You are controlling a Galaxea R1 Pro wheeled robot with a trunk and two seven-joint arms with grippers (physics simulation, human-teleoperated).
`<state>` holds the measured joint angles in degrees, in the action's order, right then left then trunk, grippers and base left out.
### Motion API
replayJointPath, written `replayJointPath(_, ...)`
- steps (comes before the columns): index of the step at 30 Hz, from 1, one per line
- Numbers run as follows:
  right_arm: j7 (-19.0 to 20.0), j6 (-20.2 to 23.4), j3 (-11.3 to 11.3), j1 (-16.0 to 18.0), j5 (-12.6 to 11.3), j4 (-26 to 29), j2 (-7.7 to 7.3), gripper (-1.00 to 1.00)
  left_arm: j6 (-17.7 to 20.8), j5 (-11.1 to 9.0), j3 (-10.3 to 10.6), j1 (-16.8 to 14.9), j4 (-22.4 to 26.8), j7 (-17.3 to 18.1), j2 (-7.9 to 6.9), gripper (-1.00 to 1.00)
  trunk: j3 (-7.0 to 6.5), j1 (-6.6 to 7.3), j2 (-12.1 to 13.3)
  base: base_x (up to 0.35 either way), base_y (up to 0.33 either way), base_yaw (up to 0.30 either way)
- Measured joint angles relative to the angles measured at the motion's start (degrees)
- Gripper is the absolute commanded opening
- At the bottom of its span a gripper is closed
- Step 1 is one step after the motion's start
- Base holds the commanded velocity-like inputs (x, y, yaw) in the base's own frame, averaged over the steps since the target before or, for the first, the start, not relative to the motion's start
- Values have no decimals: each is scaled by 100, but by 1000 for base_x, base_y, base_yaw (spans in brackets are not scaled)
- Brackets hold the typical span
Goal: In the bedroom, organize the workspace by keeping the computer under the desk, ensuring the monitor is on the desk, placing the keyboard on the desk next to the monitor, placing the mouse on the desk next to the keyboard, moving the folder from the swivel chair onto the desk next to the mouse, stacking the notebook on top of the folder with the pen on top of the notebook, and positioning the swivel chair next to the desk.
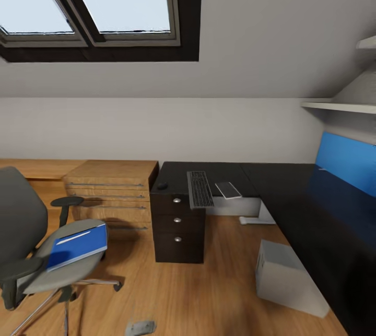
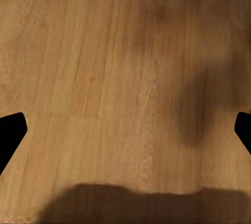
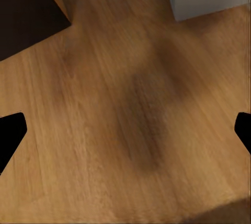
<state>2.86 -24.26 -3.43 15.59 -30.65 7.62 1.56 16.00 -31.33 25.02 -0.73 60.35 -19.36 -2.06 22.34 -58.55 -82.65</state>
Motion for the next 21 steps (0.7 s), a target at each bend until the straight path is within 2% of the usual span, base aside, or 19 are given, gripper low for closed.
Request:
replayJointPath(6, -3, 0, 0, 0, 5, 2, -6, 100, -151, 5, -41, 0, -475, 8, -2, 100, 0, 0, 0, -336, -69, 0)
replayJointPath(16, -3, 0, -6, 0, 28, -1, 2, 100, -829, 4, -58, -1, -1332, 42, 24, 100, 0, 0, 0, -336, -77, 0)
replayJointPath(21, -12, 0, -4, 0, 28, 2, 3, 100, -1017, -11, -63, -1, -1481, 45, 16, 100, 0, 0, 0, -336, -78, 0)
